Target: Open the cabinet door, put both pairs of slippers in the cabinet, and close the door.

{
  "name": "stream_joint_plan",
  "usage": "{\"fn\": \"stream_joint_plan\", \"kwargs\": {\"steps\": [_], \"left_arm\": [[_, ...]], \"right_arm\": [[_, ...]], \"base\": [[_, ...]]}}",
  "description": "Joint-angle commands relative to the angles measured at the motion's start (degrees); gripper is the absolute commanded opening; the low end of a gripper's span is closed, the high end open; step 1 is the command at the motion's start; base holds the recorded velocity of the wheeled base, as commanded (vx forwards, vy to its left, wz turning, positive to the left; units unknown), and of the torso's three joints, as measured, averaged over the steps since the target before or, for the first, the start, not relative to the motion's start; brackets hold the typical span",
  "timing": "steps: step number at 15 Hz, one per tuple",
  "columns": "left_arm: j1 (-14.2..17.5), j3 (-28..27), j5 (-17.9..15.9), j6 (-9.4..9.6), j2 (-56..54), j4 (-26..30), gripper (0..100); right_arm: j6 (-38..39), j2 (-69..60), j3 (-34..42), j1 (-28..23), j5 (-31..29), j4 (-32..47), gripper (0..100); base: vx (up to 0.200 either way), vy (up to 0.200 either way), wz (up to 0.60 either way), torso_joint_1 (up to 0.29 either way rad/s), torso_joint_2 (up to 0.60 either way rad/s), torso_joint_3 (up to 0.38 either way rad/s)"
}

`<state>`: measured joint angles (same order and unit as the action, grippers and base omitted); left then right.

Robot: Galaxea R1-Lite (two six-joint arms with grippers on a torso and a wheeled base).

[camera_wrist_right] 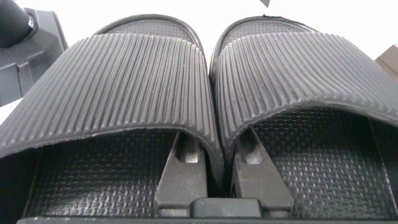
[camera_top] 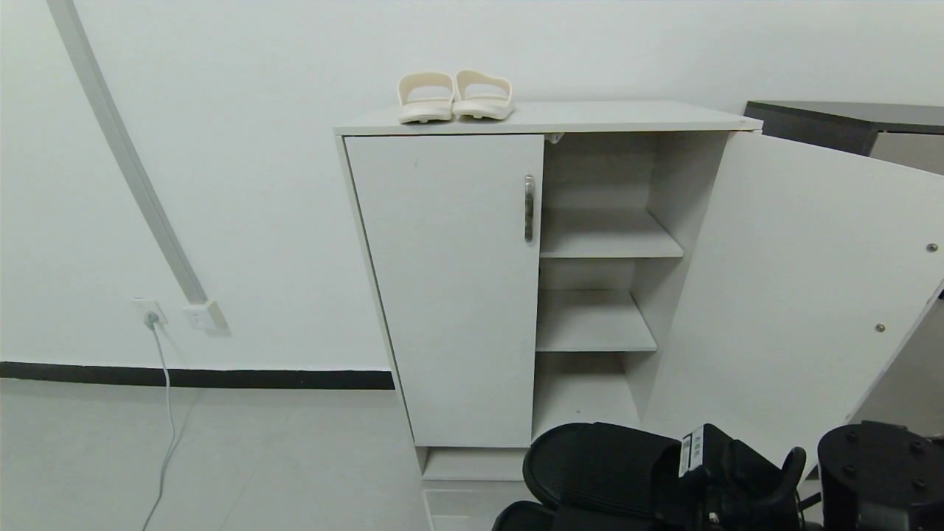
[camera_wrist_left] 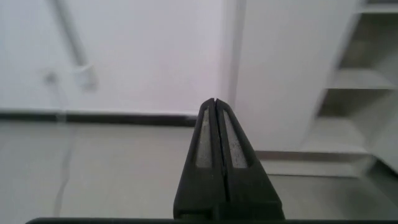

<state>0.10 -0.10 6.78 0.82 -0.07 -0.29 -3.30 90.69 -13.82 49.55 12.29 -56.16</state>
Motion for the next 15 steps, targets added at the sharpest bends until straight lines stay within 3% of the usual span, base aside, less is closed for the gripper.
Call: {"fn": "stream_joint_plan", "kwargs": {"steps": [1,2,3,6,9,11,13,15], "left_arm": [[0.0,0.1,-2.9,-0.11,0.2,0.5,0],[0.0,0.1,-7.7,0.41,0.2,0.5,0],[0.0,0.1,-9.6,1.73,0.2,0.5,0],[0.0,0.0,-8.9,0.06,0.2,0.5,0],[0.0,0.1,-7.9,-0.73,0.2,0.4,0],[0.0,0.0,-7.9,-0.73,0.2,0.4,0],[0.0,0.1,-7.8,-0.73,0.2,0.4,0],[0.0,0.1,-7.8,-0.73,0.2,0.4,0]], "right_arm": [[0.0,-0.2,0.0,0.0,0.0,0.0,0],[0.0,0.0,-0.1,0.0,0.0,0.0,0],[0.0,0.0,-0.2,0.0,0.0,0.0,0],[0.7,3.7,-3.8,0.0,-3.7,0.1,0],[8.1,11.3,-8.2,2.5,-17.8,-2.5,0],[15.3,19.2,-18.4,2.6,-32.3,-3.5,0],[15.5,27.5,-28.5,0.2,-46.3,-3.5,0],[15.8,33.2,-34.7,-2.0,-55.6,-3.9,0]], "base": [[0.0,0.0,0.0,0.0,0.0,0.0],[0.0,0.0,0.0,0.0,0.0,0.0],[0.0,0.0,0.0,0.0,0.0,0.0],[0.0,0.0,0.0,0.0,0.0,0.0],[0.0,0.0,0.0,0.0,0.0,0.0],[0.0,0.0,0.0,0.0,0.0,0.0],[0.0,0.0,0.0,0.0,0.0,0.0],[0.0,0.0,0.0,0.0,0.0,0.0]]}}
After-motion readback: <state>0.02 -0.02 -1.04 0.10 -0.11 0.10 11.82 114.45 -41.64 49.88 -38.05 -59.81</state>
